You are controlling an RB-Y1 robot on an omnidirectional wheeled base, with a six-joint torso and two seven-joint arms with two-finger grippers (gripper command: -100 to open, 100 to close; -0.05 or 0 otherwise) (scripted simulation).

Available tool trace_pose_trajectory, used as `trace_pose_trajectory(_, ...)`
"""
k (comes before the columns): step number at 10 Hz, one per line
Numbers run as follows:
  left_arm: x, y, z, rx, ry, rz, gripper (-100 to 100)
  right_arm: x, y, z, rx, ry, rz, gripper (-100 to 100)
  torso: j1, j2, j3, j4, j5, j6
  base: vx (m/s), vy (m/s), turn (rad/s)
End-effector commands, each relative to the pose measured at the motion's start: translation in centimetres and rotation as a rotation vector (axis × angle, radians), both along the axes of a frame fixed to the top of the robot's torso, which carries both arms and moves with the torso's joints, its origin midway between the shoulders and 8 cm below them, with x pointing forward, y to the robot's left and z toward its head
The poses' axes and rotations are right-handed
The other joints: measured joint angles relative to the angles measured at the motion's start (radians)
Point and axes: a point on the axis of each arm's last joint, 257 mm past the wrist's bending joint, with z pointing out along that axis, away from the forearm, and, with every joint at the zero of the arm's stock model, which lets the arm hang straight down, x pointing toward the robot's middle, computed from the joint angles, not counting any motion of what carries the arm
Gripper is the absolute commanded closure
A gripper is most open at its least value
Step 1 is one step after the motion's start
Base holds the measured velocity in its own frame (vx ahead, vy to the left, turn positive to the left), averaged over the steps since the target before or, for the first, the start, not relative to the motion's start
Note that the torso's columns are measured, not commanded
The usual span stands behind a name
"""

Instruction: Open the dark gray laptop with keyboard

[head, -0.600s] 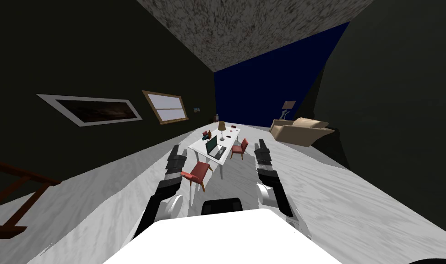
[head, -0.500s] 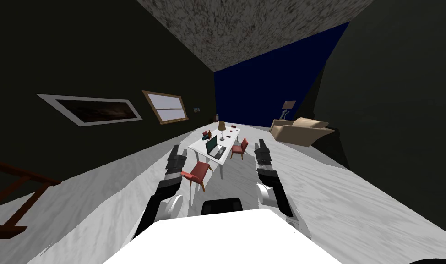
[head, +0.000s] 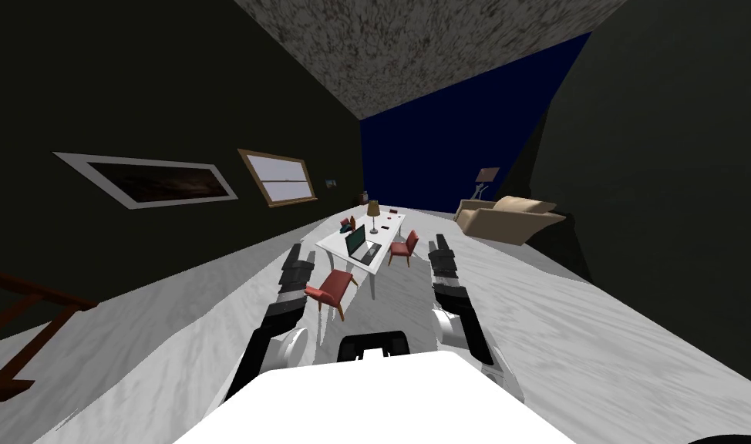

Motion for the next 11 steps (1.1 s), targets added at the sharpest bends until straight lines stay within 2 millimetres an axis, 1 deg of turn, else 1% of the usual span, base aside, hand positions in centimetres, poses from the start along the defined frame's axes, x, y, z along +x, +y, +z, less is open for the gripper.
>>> trace_pose_trajectory(1, 0.0, 0.0, 0.0, 0.0, 0.0, 0.0, 0, 0.0, 0.0, 0.0, 0.0, 0.0, 0.0, 0, 0.0, 0.074, -0.147, 0.074, 0.0, 0.0, 0.0, 0.0, 0.0)
trace_pose_trajectory(3, 0.0, 0.0, 0.0, 0.0, 0.0, 0.0, 0, 0.0, 0.0, 0.0, 0.0, 0.0, 0.0, 0, 0.0, 0.222, -0.443, 0.221, 0.0, 0.0, 0.0, 0.0, 0.0)
trace_pose_trajectory(4, 0.3, -0.2, -0.5, 0.034, 0.014, -0.014, -100, 0.0, 0.0, 0.0, 0.0, 0.0, 0.0, 0, 0.0, 0.295, -0.59, 0.295, 0.0, 0.0, 0.018, 0.011, -0.054)
trace_pose_trajectory(5, 0.5, -0.3, -0.9, 0.05, 0.022, -0.019, -100, 0.0, 0.0, 0.0, 0.0, 0.0, 0.0, 0, 0.001, 0.329, -0.66, 0.328, 0.0, 0.0, 0.027, 0.02, -0.103)
trace_pose_trajectory(6, 1.0, -0.4, -1.9, 0.081, 0.042, -0.027, -100, 0.0, 0.0, 0.0, 0.0, 0.001, 0.0, 0, 0.001, 0.337, -0.679, 0.338, 0.0, 0.0, 0.039, 0.024, -0.124)
trace_pose_trajectory(11, 2.8, -0.2, -5.4, 0.161, 0.111, -0.036, -100, 0.0, 0.0, 0.0, 0.0, 0.001, 0.0, 0, 0.0, 0.342, -0.684, 0.342, 0.0, 0.0, 0.053, 0.04, -0.128)
